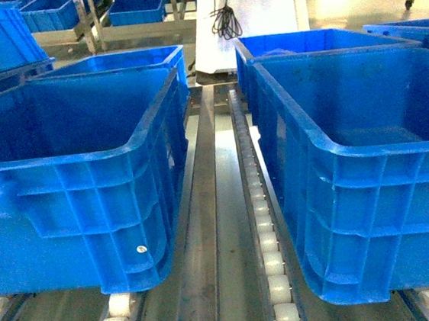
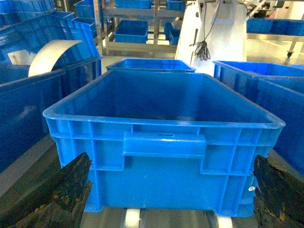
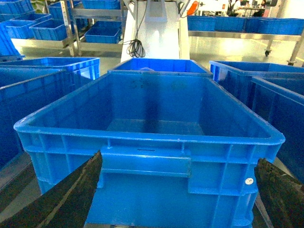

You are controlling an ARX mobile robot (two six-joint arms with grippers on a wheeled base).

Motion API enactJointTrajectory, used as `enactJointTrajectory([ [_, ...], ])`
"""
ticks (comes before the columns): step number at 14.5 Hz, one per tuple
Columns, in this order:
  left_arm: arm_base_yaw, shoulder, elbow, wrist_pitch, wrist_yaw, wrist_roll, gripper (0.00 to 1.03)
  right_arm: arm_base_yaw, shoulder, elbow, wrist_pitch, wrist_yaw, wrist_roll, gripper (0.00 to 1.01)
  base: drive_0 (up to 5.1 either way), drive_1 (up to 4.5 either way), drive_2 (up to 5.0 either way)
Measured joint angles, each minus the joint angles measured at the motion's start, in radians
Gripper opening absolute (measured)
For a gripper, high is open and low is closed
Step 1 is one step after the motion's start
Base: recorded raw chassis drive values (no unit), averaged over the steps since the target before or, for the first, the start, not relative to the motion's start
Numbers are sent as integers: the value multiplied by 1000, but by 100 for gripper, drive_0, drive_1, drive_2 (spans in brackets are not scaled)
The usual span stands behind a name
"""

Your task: Sort blue parts and orange caps into right shelf containers

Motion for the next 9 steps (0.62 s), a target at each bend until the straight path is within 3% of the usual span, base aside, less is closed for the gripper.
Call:
enactJointTrajectory([
  [9, 0, 0, 0, 0, 0, 0, 98, 0, 0, 0, 0, 0, 0, 98, 0, 0, 0],
])
